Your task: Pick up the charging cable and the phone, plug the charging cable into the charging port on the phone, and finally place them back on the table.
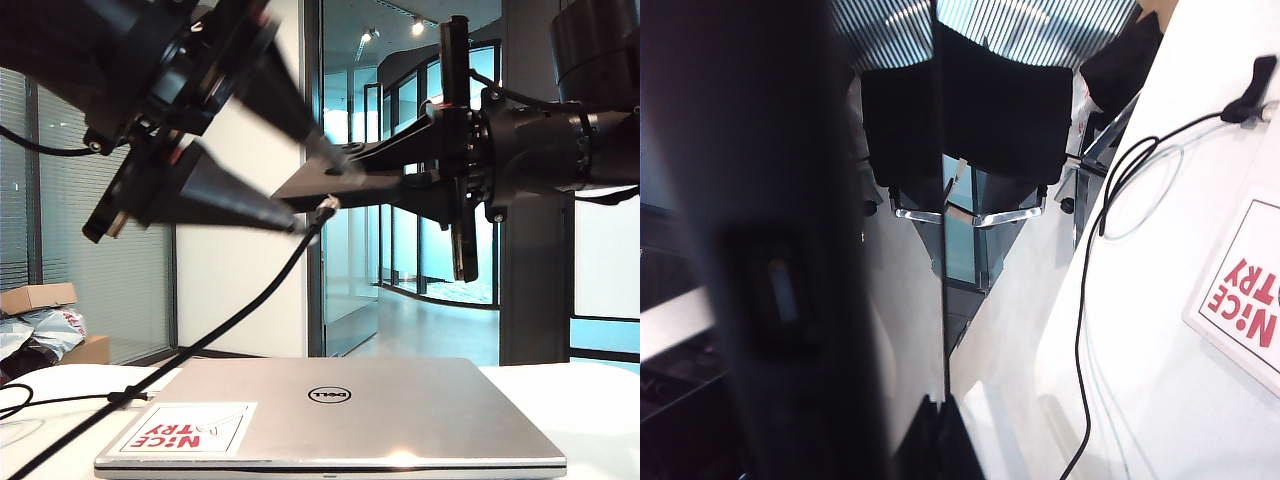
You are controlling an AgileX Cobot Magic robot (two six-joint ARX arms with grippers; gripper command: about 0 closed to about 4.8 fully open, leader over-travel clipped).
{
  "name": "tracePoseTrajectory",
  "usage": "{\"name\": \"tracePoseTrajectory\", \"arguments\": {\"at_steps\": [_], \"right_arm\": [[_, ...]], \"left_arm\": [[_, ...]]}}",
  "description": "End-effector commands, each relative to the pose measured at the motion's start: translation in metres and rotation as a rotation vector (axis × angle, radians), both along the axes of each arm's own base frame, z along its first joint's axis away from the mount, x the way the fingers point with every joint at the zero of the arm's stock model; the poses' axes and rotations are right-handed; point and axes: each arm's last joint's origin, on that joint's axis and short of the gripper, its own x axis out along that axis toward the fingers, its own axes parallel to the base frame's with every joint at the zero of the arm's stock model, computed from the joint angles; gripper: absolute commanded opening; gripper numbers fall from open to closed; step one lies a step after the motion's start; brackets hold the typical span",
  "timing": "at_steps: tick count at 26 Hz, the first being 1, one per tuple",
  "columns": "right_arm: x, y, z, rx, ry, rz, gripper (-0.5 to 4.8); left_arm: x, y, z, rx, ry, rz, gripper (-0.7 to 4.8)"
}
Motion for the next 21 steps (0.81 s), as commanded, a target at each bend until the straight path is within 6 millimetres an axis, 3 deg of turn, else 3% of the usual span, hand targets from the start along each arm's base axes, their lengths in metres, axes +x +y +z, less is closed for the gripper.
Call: {"name": "tracePoseTrajectory", "arguments": {"at_steps": [1,4,5,6,7,14,18,19,21], "right_arm": [[0.005,-0.006,0.001,-0.019,-0.034,-0.059,-0.06],[0.012,-0.025,-0.008,-0.083,0.003,-0.156,-0.06],[0.016,-0.037,-0.013,-0.12,0.028,-0.206,-0.06],[0.018,-0.046,-0.016,-0.144,0.047,-0.235,-0.06],[0.02,-0.06,-0.022,-0.181,0.085,-0.272,-0.06],[0.032,-0.106,-0.021,-0.35,0.206,-0.303,-0.06],[0.037,-0.115,-0.006,-0.613,0.221,-0.285,-0.06],[0.039,-0.117,0.004,-0.751,0.213,-0.258,-0.06],[0.042,-0.118,0.015,-0.839,0.213,-0.228,-0.06]], "left_arm": [[0.0,0.0,0.003,-0.015,-0.015,0.001,2.78],[-0.001,0.002,0.011,-0.011,-0.055,-0.016,2.67],[-0.002,0.003,0.019,0.011,-0.108,-0.045,1.6],[-0.002,0.004,0.025,0.029,-0.148,-0.066,0.2],[-0.001,0.005,0.036,0.052,-0.198,-0.089,-0.09],[0.011,0.012,0.079,0.147,-0.257,-0.093,-0.06],[0.019,0.023,0.099,0.204,-0.284,-0.077,-0.06],[0.024,0.029,0.108,0.231,-0.311,-0.068,-0.06],[0.029,0.036,0.115,0.247,-0.323,-0.042,-0.06]]}}
